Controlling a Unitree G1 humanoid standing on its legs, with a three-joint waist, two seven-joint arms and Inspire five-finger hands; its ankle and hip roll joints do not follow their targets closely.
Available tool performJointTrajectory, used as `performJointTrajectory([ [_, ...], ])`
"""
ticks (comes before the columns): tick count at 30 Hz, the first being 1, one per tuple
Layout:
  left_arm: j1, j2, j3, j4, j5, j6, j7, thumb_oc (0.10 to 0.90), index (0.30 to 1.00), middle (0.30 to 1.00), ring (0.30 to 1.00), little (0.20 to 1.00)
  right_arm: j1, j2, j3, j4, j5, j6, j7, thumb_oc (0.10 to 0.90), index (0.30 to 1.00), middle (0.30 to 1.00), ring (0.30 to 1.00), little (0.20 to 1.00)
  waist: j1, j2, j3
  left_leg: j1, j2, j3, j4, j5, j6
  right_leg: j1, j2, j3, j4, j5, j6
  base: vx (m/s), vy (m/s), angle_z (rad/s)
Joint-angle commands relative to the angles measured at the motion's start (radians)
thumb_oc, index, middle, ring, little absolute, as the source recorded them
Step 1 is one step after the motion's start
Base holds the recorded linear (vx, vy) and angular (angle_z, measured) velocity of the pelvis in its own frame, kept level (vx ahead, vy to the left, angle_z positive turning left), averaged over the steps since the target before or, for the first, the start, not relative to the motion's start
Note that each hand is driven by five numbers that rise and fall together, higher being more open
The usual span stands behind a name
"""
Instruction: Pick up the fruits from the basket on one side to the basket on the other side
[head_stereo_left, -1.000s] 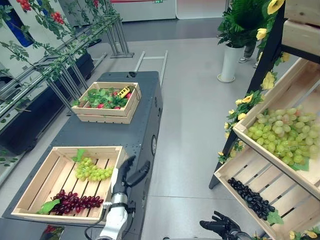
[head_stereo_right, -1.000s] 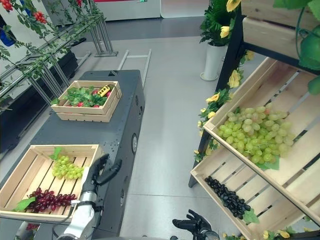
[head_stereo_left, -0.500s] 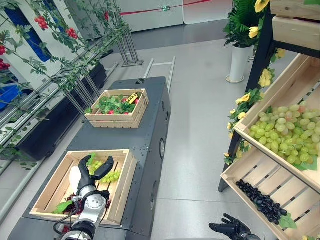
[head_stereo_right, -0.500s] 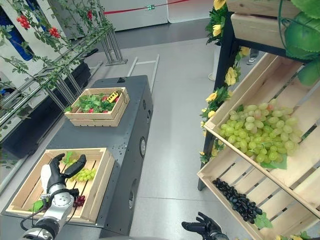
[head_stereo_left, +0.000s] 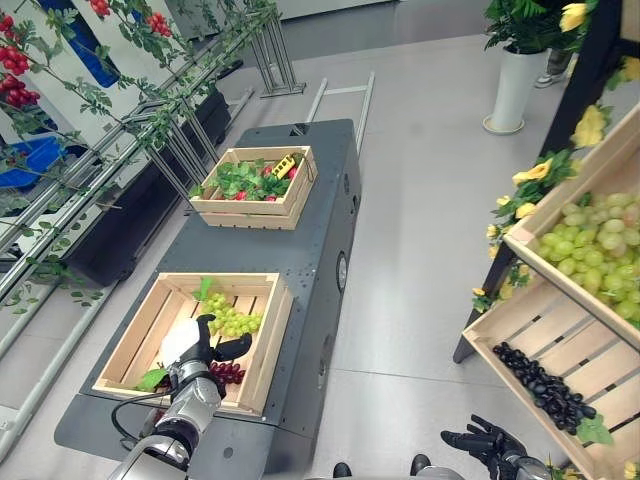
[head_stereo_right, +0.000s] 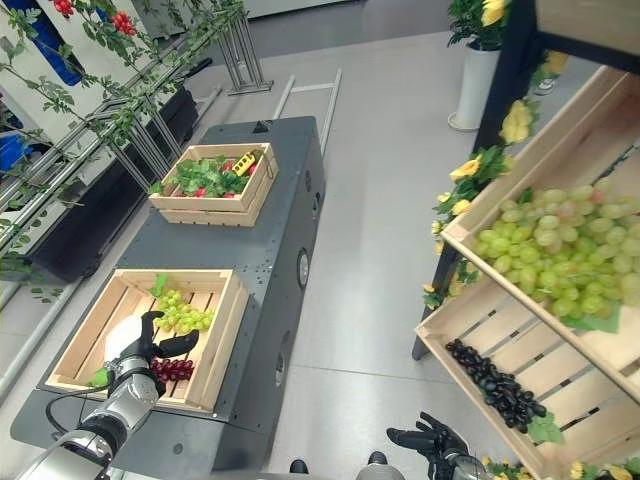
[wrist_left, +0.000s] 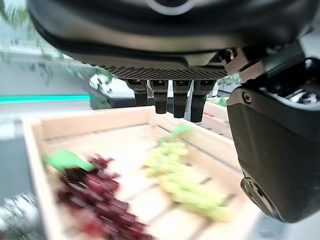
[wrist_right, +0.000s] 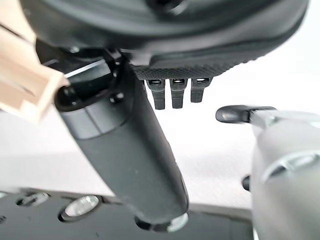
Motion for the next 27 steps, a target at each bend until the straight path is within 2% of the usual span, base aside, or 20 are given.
performJointTrajectory([
  [1,-0.094,0.19,0.056,0.026,0.086,0.064,0.062,0.8,0.9,0.9,0.9,0.9,-0.039,0.037,0.011,-0.027,0.067,-0.056,0.073,0.8,0.9,0.9,0.9,0.9,0.025,-0.074,-0.001,-0.082,-0.075,0.013,0.149,-0.147,0.003,-0.026,-0.011,0.066,0.163,-0.174,-0.029,-0.1,0.153,0.13],
  [5,-0.201,0.27,0.039,0.033,-0.025,0.085,0.124,0.8,0.9,0.9,0.9,0.9,-0.124,0.005,0.051,-0.057,0.13,-0.064,0.115,0.8,0.9,0.9,0.9,0.9,0.031,-0.088,0.12,-0.233,-0.059,0.047,0.283,-0.158,0.009,-0.191,-0.029,0.056,0.329,-0.213,-0.051,-0.29,0.171,-0.02],
  [7,-0.255,0.303,0.042,0.035,-0.092,0.072,0.15,0.8,0.9,0.9,0.9,0.9,-0.152,0.001,0.071,-0.058,0.15,-0.066,0.112,0.8,0.9,0.9,0.9,0.9,0.037,-0.102,0.167,-0.305,-0.053,0.056,0.387,-0.192,0.008,-0.264,-0.042,0.058,0.433,-0.245,-0.055,-0.2,0.089,0.2],
  [8,-0.263,0.307,0.043,0.034,-0.105,0.069,0.155,0.8,0.9,0.9,0.9,0.9,-0.157,0.0,0.074,-0.06,0.153,-0.066,0.111,0.8,0.9,0.9,0.9,0.9,0.038,-0.104,0.174,-0.32,-0.052,0.057,0.405,-0.197,0.008,-0.279,-0.045,0.058,0.451,-0.248,-0.056,-0.23,0.089,0.19],
  [10,-0.314,0.343,0.072,0.007,-0.211,0.062,0.182,0.8,0.9,0.9,0.9,0.9,-0.166,-0.001,0.091,-0.089,0.175,-0.063,0.093,0.8,0.9,0.9,0.9,0.9,0.049,-0.12,0.22,-0.419,-0.042,0.051,0.539,-0.24,0.016,-0.358,-0.061,0.05,0.581,-0.289,-0.07,-0.17,0.118,0.21],
  [11,-0.324,0.349,0.086,0.009,-0.186,0.063,0.18,0.8,0.9,0.9,0.9,0.9,-0.164,-0.003,0.094,-0.105,0.182,-0.062,0.089,0.8,0.9,0.9,0.9,0.9,0.051,-0.125,0.233,-0.455,-0.035,0.051,0.587,-0.259,0.02,-0.384,-0.071,0.046,0.633,-0.308,-0.075,-0.08,0.087,0.1],
  [12,-0.324,0.349,0.086,0.009,-0.185,0.063,0.18,0.8,0.9,0.9,0.9,0.9,-0.164,-0.003,0.094,-0.105,0.182,-0.062,0.089,0.8,0.9,0.9,0.9,0.9,0.051,-0.125,0.233,-0.457,-0.034,0.051,0.589,-0.26,0.02,-0.386,-0.071,0.046,0.634,-0.309,-0.075,-0.07,0.078,0.0],
  [15,-0.343,0.373,0.055,-0.001,-0.109,0.105,0.155,0.8,0.9,0.9,0.9,0.9,-0.166,-0.011,0.093,-0.147,0.19,-0.058,0.09,0.8,0.9,0.9,0.9,0.9,0.053,-0.137,0.257,-0.525,-0.019,0.062,0.684,-0.297,0.027,-0.442,-0.09,0.037,0.73,-0.341,-0.081,-0.05,0.079,-0.05],
  [18,-0.353,0.392,0.036,0.002,-0.089,0.102,0.158,0.8,0.9,0.9,0.9,0.9,-0.18,-0.028,0.095,-0.167,0.187,-0.063,0.103,0.8,0.9,0.9,0.9,0.9,0.057,-0.147,0.285,-0.576,-0.004,0.065,0.765,-0.327,0.035,-0.488,-0.104,0.036,0.809,-0.366,-0.083,-0.03,0.079,0.04],
  [27,-0.426,0.465,-0.047,-0.025,0.046,0.115,0.194,0.8,0.9,0.9,0.9,0.9,-0.209,-0.064,0.091,-0.165,0.196,-0.069,0.132,0.8,0.9,0.9,0.9,0.9,0.079,-0.17,0.345,-0.645,0.015,0.055,0.858,-0.36,0.053,-0.557,-0.121,0.031,0.913,-0.389,-0.078,-0.02,0.041,0.03],
])
